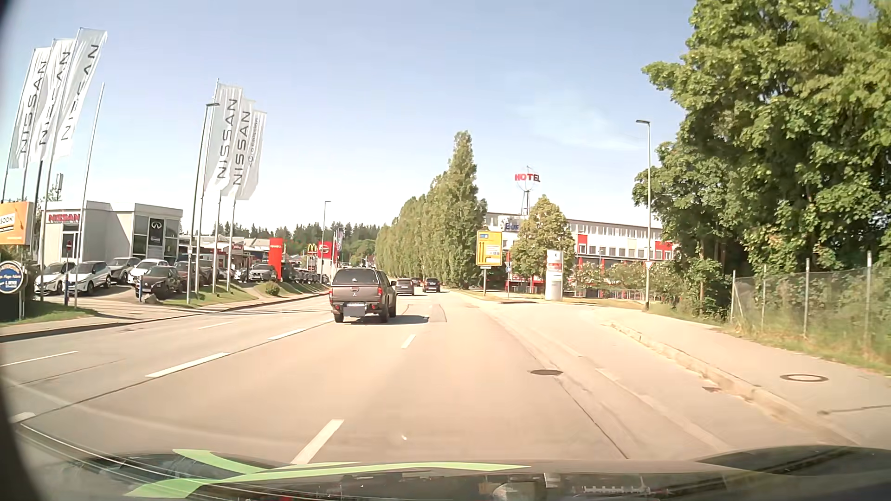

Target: Follow the waypoints while adhering to traffic rules and regulations

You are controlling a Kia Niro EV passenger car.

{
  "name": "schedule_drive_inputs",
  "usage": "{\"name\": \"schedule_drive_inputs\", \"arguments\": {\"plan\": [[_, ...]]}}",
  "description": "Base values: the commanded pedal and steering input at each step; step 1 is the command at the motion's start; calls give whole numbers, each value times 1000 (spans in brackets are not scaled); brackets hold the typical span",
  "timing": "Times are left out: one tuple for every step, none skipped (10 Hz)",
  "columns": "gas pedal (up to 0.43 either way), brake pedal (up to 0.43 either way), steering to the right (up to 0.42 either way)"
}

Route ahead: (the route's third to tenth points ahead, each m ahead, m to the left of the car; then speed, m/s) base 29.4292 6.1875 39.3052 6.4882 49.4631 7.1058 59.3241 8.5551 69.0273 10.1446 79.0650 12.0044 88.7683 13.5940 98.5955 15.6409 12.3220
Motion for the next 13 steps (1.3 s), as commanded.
{"name": "schedule_drive_inputs", "arguments": {"plan": [[98,0,-10],[98,0,-10],[98,0,-11],[98,0,-11],[98,0,-11],[98,0,-10],[98,0,-11],[98,0,-12],[98,0,-12],[98,0,-12],[98,0,-13],[98,0,-13],[98,0,-14]]}}
